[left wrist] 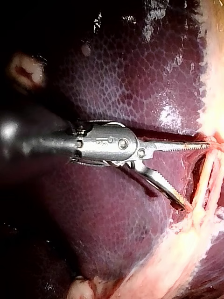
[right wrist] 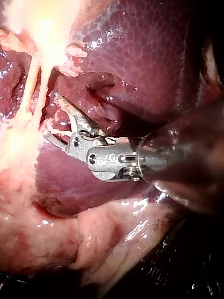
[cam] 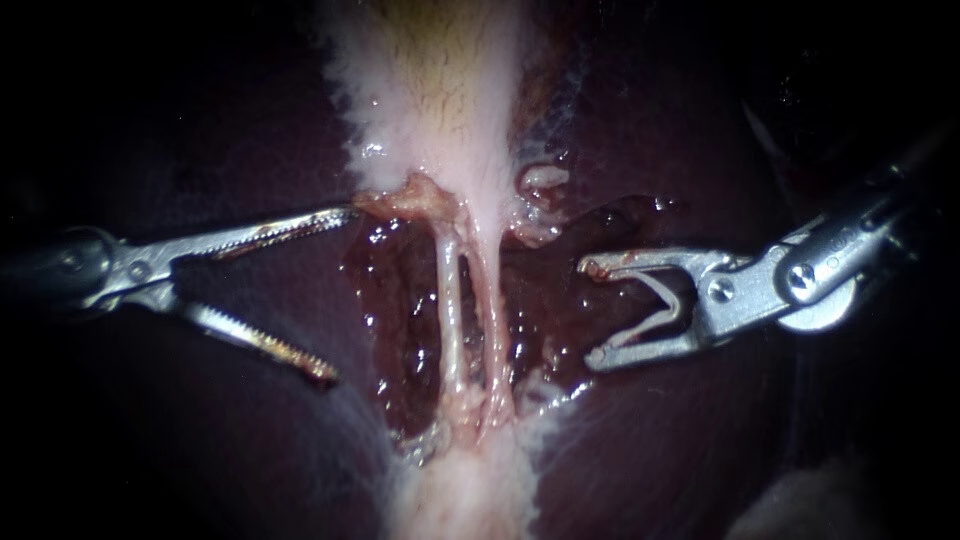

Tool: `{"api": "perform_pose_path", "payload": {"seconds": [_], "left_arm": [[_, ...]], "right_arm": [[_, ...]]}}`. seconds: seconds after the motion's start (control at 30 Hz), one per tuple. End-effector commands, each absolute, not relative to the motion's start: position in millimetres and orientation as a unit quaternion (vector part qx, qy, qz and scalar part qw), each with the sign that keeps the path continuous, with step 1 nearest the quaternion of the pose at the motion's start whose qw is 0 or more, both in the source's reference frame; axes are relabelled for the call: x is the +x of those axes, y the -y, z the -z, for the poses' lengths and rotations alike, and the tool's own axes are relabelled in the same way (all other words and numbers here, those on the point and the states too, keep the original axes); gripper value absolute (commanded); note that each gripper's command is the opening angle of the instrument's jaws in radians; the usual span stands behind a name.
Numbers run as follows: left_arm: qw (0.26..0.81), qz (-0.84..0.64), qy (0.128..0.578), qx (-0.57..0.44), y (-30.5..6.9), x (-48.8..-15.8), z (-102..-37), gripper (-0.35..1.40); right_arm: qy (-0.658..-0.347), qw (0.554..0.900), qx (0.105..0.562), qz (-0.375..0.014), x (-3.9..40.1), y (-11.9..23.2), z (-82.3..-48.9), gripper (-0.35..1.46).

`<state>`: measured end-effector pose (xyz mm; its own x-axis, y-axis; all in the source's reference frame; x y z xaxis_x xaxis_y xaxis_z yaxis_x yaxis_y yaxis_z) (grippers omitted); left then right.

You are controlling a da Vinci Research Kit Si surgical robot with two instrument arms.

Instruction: Grabbing gallbladder

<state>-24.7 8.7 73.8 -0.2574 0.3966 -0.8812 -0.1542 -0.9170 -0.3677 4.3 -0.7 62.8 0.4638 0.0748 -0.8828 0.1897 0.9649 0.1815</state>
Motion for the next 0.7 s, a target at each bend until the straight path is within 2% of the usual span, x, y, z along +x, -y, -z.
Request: {"api": "perform_pose_path", "payload": {"seconds": [0.03, 0.4, 0.57, 0.7], "left_arm": [[0.175, -0.786, 0.104, -0.584, -8.7, -24.7, -73.8, 1.28], [0.180, -0.786, 0.112, -0.581, -9.5, -24.5, -73.0, 1.27], [0.182, -0.806, 0.131, -0.548, -11.8, -24.7, -71.7, 1.30], [0.193, -0.824, 0.128, -0.517, -13.8, -25.9, -71.3, 1.28]], "right_arm": [[-0.517, 0.846, 0.128, 0.034, 4.3, 0.7, -62.8, 0.50], [-0.517, 0.846, 0.128, 0.034, 4.3, 0.7, -62.7, 0.50], [-0.517, 0.846, 0.128, 0.034, 4.4, 0.7, -62.7, 0.50], [-0.517, 0.846, 0.128, 0.034, 4.4, 0.7, -62.7, 0.50]]}}
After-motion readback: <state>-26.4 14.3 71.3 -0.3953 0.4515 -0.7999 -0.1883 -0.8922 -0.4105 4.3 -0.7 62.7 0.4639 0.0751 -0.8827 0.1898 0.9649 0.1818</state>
